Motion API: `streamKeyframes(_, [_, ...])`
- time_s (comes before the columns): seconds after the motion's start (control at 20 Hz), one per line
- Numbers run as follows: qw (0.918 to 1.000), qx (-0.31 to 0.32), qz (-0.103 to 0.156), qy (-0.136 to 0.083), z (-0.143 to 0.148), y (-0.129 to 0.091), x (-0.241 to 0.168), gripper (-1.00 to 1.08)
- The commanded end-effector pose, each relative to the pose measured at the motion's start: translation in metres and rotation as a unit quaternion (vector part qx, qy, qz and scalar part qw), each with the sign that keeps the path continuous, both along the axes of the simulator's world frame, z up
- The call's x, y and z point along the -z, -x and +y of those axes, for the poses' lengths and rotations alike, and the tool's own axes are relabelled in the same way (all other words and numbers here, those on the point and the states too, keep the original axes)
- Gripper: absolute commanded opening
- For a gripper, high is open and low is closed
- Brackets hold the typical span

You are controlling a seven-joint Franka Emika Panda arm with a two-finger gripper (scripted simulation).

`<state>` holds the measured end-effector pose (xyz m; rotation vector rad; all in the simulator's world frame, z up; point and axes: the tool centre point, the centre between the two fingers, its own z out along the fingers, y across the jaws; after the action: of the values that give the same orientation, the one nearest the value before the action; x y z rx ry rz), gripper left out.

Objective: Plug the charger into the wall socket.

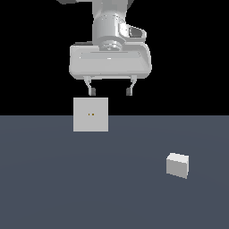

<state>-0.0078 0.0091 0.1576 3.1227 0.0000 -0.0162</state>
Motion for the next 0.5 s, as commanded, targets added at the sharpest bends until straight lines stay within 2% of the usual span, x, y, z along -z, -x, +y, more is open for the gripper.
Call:
streamKeyframes(0.0, [1.0, 0.0, 0.0, 0.0, 0.0, 0.0, 0.0, 1.0])
streamKeyframes(0.45, [0.9993, 0.036, -0.008, 0.002, -0.016, 0.006, 0.01, 1.0])
